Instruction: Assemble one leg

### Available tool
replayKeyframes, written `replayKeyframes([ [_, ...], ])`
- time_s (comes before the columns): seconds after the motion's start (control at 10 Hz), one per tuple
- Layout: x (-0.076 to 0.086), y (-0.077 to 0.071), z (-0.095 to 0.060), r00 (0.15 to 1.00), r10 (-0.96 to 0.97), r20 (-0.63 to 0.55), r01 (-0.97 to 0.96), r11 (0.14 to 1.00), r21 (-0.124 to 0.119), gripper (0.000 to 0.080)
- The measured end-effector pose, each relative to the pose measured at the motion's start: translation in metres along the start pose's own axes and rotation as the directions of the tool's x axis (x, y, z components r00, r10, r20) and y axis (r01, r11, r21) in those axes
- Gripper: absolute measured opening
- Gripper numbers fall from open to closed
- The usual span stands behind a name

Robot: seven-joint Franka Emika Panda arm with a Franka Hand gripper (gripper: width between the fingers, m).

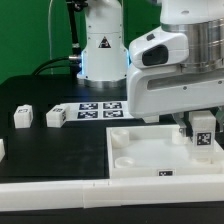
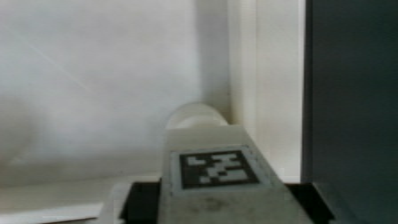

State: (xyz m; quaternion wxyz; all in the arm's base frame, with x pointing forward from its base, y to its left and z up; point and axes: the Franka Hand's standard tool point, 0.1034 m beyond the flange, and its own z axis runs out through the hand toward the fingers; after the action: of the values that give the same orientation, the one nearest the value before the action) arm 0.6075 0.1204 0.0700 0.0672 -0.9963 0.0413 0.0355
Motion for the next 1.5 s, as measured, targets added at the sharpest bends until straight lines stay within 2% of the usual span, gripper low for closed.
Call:
replayKeyframes([
  [0.2,0.000,-0.002,0.001,0.960,0.279,-0.016,-0.279,0.960,0.002,0.0291],
  [0.4,0.000,-0.004,0.002,0.867,0.497,-0.019,-0.497,0.867,0.001,0.0292],
  [0.6,-0.001,-0.006,0.003,0.646,0.763,-0.021,-0.763,0.646,0.003,0.0292],
  [0.7,-0.002,-0.008,0.003,0.578,0.816,-0.022,-0.816,0.578,0.004,0.0292],
  [0.9,-0.002,-0.011,0.004,0.349,0.937,-0.013,-0.937,0.349,0.015,0.0292],
  [1.0,-0.002,-0.011,0.004,0.332,0.943,-0.011,-0.943,0.332,0.016,0.0292],
  [1.1,-0.002,-0.012,0.004,0.330,0.944,-0.008,-0.944,0.330,0.017,0.0371],
  [1.2,-0.002,-0.012,0.004,0.344,0.939,-0.008,-0.939,0.344,0.017,0.0371],
  [1.3,-0.002,-0.013,0.004,0.382,0.924,-0.008,-0.924,0.382,0.017,0.0514],
  [1.4,-0.002,-0.013,0.004,0.389,0.921,-0.008,-0.921,0.389,0.017,0.0607],
  [1.5,-0.002,-0.012,0.004,0.514,0.858,-0.011,-0.857,0.514,0.017,0.0607],
])
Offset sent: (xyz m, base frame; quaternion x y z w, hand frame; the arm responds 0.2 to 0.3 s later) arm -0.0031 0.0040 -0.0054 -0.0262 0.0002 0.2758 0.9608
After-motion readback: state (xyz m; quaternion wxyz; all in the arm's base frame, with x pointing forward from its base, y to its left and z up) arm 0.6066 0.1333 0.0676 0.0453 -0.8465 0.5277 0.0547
